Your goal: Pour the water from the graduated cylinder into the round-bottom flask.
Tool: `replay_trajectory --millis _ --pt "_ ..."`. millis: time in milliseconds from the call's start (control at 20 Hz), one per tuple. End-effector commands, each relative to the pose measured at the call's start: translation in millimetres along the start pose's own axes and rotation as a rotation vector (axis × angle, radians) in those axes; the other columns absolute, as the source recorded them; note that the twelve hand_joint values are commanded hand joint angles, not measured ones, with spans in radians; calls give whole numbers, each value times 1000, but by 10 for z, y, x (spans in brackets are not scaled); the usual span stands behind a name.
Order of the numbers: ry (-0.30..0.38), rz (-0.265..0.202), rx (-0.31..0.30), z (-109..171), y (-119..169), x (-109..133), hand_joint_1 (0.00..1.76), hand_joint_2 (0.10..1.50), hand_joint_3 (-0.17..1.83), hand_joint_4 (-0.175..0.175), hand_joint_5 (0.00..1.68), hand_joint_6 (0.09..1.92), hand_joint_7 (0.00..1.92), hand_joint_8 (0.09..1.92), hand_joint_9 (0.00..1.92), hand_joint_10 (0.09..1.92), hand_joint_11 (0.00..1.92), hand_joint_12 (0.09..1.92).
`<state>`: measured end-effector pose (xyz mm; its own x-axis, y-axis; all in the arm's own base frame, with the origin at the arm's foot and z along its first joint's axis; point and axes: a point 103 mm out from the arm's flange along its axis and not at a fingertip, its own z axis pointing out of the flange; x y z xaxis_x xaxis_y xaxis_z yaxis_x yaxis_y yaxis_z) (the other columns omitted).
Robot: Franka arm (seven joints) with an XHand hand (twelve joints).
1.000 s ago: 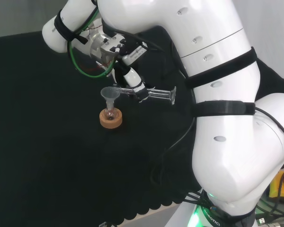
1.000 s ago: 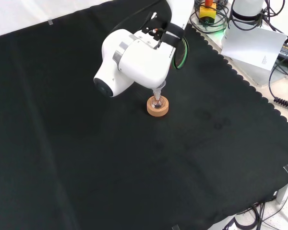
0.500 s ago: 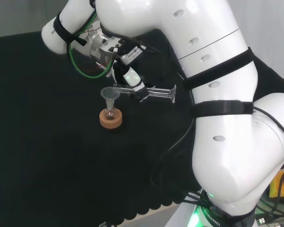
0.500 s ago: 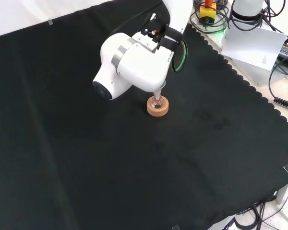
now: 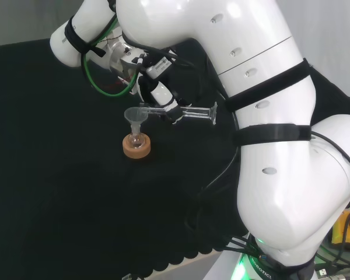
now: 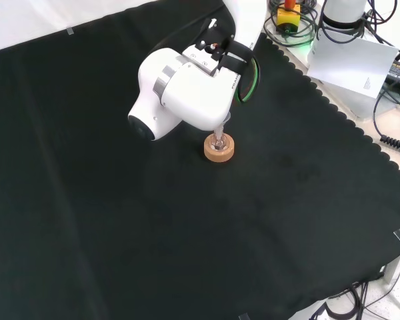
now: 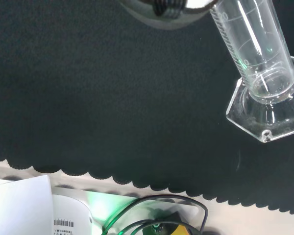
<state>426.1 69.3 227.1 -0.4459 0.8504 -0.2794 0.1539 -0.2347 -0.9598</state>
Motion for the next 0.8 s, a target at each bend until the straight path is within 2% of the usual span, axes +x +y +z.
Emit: replay_trajectory --millis 50,800 --pt "1 7 6 -2 -10 -9 1501 1068 -6 -131 972 877 895 1052 1118 972 1053 815" --pt "-7 28 12 16 -17 -31 1501 1066 -6 -131 973 874 901 1042 1119 971 1053 807"
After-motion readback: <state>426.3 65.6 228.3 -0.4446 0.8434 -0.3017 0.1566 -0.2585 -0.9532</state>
